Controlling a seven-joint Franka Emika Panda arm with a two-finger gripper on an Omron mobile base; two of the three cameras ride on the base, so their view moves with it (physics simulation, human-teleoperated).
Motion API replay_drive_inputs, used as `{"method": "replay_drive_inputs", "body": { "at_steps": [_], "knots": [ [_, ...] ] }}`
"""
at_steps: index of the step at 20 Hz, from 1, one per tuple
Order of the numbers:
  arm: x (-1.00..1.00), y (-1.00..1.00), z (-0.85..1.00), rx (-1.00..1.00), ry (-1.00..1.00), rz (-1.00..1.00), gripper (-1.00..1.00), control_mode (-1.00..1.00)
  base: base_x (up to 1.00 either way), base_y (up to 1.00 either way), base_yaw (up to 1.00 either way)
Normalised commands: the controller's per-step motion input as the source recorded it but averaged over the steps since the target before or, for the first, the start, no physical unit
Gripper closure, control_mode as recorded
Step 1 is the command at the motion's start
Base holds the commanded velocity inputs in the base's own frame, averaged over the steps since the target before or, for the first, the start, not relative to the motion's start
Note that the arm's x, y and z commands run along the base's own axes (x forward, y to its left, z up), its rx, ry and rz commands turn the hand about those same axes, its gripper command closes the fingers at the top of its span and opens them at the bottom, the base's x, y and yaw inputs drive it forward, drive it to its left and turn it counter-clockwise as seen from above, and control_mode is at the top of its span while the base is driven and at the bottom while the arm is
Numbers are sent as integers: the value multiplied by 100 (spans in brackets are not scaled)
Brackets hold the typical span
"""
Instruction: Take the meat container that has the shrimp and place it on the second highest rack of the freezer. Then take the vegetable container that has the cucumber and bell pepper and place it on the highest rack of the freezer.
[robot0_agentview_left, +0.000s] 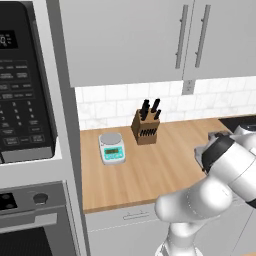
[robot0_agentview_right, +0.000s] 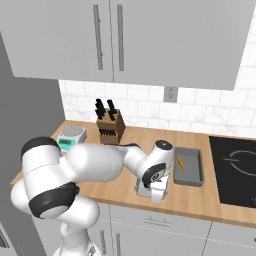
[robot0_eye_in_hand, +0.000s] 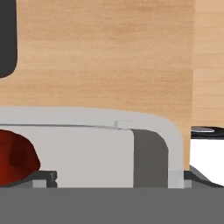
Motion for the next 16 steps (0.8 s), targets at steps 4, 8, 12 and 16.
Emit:
{"method": "replay_drive_inputs", "body": {
  "at_steps": [4,8,12,16],
  "knots": [
    [1,0,-19,0,0,0,100,-100,0,0,0],
    [7,0,-12,0,0,0,100,-100,0,0,0],
    [6,4,-5,0,0,-1,100,-100,0,0,0],
    [0,22,-21,0,-1,0,100,-100,0,0,0]
  ]
}}
